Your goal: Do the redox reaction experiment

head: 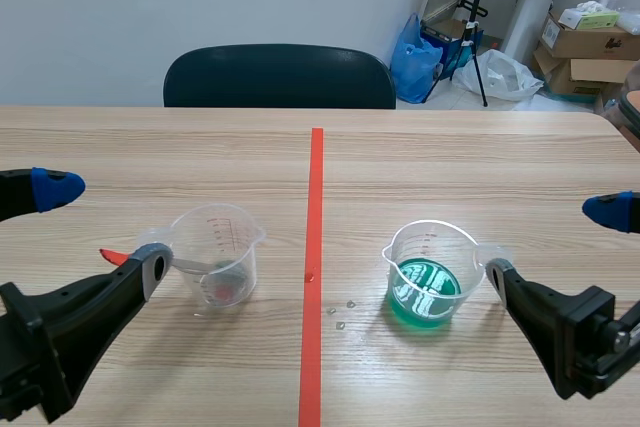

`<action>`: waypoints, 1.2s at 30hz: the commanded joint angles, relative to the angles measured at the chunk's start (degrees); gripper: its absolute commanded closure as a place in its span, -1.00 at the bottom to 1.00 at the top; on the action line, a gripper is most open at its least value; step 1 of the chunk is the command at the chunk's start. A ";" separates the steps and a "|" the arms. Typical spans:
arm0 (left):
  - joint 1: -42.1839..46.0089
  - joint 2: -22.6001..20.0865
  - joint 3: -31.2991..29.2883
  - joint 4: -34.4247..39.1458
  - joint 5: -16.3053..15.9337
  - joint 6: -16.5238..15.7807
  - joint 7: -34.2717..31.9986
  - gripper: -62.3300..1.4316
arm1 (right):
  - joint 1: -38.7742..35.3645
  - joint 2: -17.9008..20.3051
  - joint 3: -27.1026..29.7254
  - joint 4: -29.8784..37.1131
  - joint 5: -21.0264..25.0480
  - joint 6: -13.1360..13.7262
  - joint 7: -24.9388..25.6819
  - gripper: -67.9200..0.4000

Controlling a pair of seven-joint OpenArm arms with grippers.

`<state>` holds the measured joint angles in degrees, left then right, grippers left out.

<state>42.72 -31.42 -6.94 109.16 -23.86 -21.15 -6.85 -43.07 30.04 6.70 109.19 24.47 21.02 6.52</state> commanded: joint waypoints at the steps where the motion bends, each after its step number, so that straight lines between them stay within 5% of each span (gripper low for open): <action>1: 0.26 0.39 -0.15 1.03 -0.37 0.02 -0.59 -1.00 | 0.04 0.74 0.37 0.94 0.39 0.04 1.07 -1.00; 26: 0.26 -0.09 -0.15 1.03 -0.37 0.07 -1.09 -1.00 | 0.04 0.74 0.37 0.94 0.39 0.04 1.07 -1.00; 36: 3.02 -5.27 -0.28 0.37 -0.37 7.08 -1.88 -1.00 | 0.07 0.76 0.37 0.94 0.39 0.04 1.07 -1.00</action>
<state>44.60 -36.53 -6.94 109.14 -23.88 -13.96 -7.64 -43.07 30.04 6.70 109.19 24.47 21.02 6.52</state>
